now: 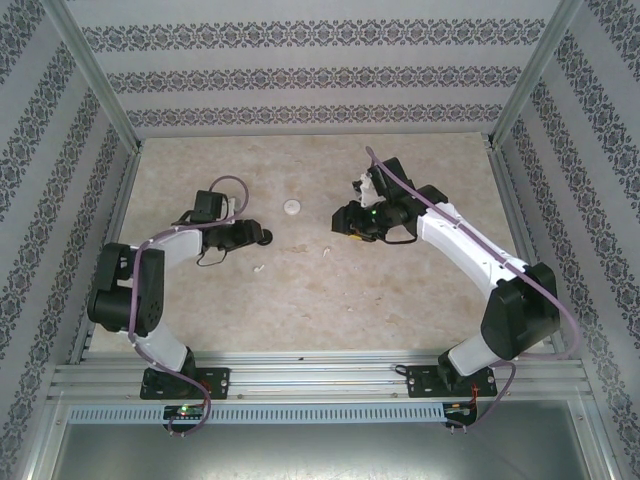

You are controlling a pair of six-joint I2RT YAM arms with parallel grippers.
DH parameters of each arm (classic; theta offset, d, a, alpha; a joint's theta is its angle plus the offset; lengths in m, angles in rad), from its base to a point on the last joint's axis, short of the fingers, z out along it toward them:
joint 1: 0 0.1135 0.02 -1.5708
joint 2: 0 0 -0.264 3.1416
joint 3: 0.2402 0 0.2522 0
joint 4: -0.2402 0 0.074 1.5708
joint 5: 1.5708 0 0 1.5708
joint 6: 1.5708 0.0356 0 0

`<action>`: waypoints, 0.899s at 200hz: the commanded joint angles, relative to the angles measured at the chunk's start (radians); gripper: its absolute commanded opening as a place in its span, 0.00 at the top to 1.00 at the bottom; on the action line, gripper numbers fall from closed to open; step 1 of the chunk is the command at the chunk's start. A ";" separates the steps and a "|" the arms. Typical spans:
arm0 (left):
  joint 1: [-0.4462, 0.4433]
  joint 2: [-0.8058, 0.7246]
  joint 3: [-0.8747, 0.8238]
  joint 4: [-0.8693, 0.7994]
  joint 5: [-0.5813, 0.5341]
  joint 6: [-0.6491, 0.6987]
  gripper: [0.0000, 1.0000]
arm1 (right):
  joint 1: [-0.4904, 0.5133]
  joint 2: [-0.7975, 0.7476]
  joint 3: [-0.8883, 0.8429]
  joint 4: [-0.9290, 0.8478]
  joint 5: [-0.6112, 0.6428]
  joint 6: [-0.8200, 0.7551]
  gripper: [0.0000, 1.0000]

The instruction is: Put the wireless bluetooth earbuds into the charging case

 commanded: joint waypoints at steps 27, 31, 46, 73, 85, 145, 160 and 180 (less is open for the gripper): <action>-0.006 -0.008 0.190 -0.209 -0.006 0.254 0.47 | 0.004 0.022 0.025 0.003 0.011 -0.037 0.56; -0.012 0.005 0.213 -0.224 -0.008 0.267 0.47 | 0.002 0.021 0.024 0.004 0.011 -0.035 0.56; -0.035 0.070 0.310 -0.305 -0.017 0.298 0.47 | 0.001 0.023 0.018 0.004 0.015 -0.039 0.56; -0.087 0.212 0.485 -0.411 -0.055 0.323 0.46 | -0.004 0.016 0.008 -0.003 0.023 -0.045 0.56; -0.109 0.277 0.565 -0.443 -0.062 0.330 0.46 | -0.008 0.011 0.003 -0.009 0.029 -0.050 0.56; -0.158 0.552 0.865 -0.521 -0.036 0.331 0.42 | -0.038 -0.011 -0.028 -0.025 0.041 -0.061 0.55; -0.160 0.593 0.917 -0.526 -0.028 0.328 0.41 | -0.045 -0.011 -0.032 -0.029 0.041 -0.065 0.55; -0.168 0.638 0.985 -0.541 -0.017 0.330 0.41 | -0.050 -0.013 -0.033 -0.032 0.042 -0.064 0.55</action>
